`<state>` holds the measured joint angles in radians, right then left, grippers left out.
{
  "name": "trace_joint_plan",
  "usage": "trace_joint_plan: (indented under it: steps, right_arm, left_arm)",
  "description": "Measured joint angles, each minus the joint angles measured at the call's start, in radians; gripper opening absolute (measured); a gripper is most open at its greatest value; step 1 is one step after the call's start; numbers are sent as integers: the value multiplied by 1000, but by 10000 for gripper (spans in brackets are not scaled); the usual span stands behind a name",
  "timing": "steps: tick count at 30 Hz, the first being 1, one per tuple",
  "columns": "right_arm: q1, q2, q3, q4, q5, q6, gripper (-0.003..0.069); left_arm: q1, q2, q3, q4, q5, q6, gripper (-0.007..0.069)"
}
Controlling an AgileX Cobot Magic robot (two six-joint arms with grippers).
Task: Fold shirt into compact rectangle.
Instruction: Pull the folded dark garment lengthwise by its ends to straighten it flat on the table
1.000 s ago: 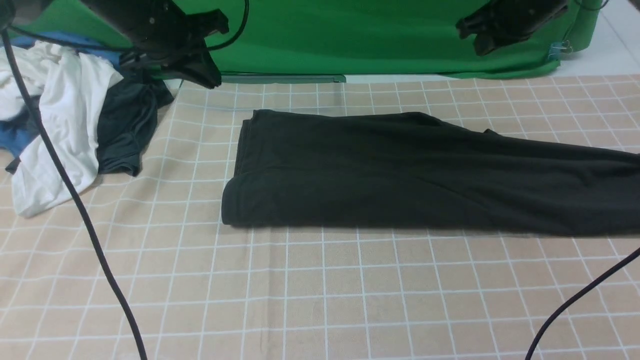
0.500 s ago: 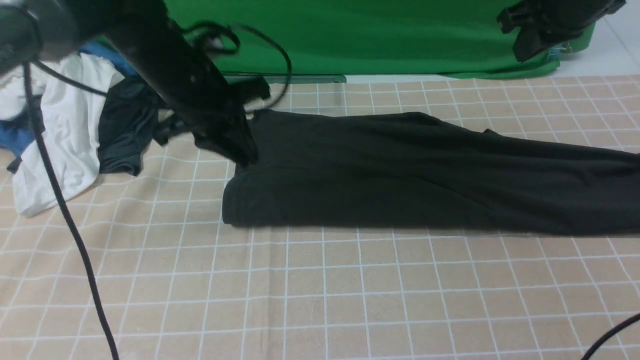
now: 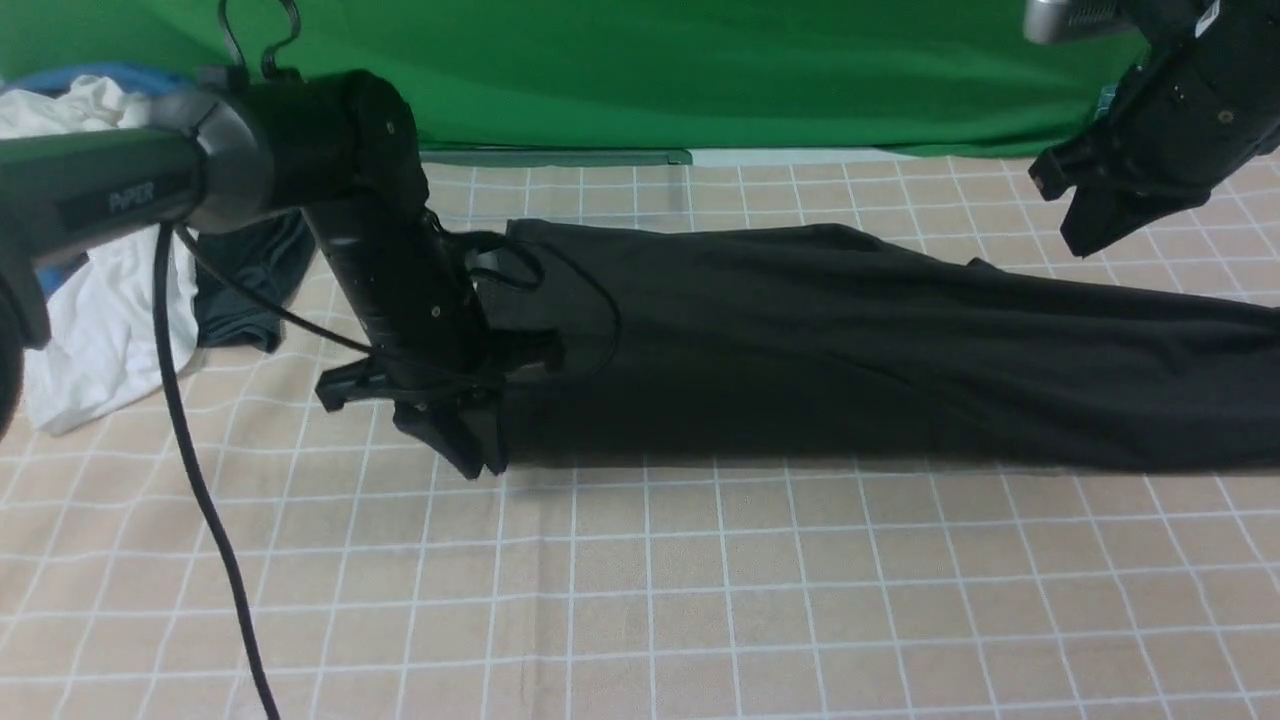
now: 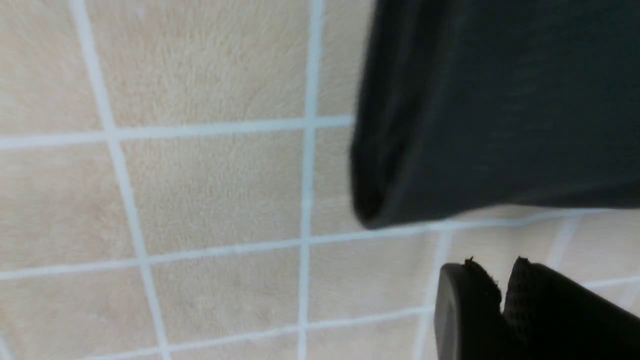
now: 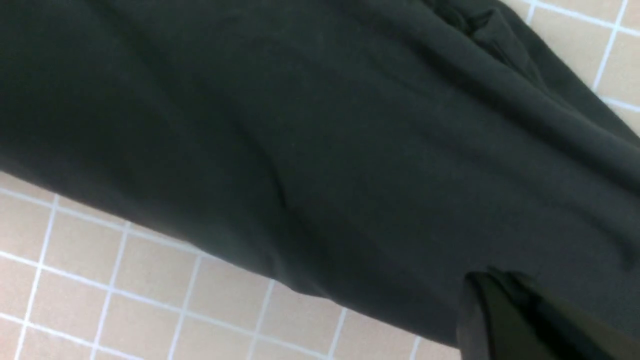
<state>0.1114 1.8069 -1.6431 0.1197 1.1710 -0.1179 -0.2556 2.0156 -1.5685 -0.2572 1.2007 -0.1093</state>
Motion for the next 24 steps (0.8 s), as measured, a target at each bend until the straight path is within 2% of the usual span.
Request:
trace_joint_plan:
  steps: [4, 9, 16, 24]
  right_arm:
    - [0, -14, 4, 0, -4, 0, 23]
    - [0, -20, 4, 1, -5, 0, 23]
    - [0, -20, 4, 1, -5, 2, 23]
    - [0, -20, 4, 1, 0, 2, 23]
  left_arm:
    - [10, -73, -87, 11, -10, -20, 107]
    - [15, -93, -122, -1, -138, -33, 107]
    - [5, 114, -47, -21, -117, -44, 107]
    - [7, 109, -44, -28, -99, -45, 107]
